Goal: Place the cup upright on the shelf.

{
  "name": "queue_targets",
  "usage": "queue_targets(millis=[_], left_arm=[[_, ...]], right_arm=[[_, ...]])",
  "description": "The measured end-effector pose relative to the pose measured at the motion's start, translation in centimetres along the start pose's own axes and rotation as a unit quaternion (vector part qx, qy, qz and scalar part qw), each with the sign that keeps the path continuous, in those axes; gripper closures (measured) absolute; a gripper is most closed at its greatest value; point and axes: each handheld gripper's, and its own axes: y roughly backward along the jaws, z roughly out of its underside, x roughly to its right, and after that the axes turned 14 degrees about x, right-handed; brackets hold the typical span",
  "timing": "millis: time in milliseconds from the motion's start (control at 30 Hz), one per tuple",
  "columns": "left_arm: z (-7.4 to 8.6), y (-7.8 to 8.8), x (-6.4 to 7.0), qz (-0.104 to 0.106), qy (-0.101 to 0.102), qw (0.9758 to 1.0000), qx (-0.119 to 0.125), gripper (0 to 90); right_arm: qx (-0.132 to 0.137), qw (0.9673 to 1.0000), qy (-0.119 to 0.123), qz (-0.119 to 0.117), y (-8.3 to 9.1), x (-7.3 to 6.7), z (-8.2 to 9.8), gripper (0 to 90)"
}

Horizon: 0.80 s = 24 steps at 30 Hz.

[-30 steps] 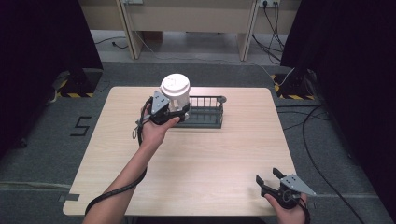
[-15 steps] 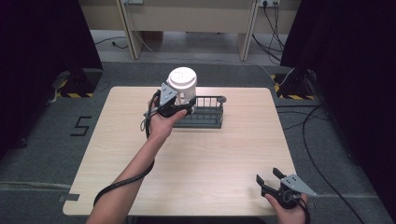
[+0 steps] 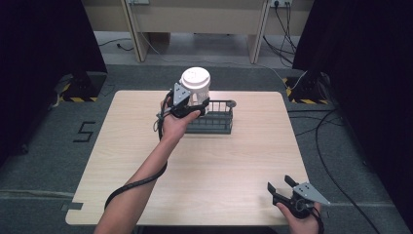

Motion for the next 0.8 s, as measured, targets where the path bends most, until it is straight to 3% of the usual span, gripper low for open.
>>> queue_targets(millis=[300,800], left_arm=[[0.2,-1.4,-0.2,-0.003,-0.003,1.0000,-0.008,17.6],[2.0,-4.1,-0.3,-0.018,0.002,0.9993,-0.032,17.6]], right_arm=[[0.000,1.0000,-0.002,-0.001,0.0,0.0,0.0,26.2],[0.002,1.0000,-0.003,-0.004,0.0,0.1,0.0,26.2]])
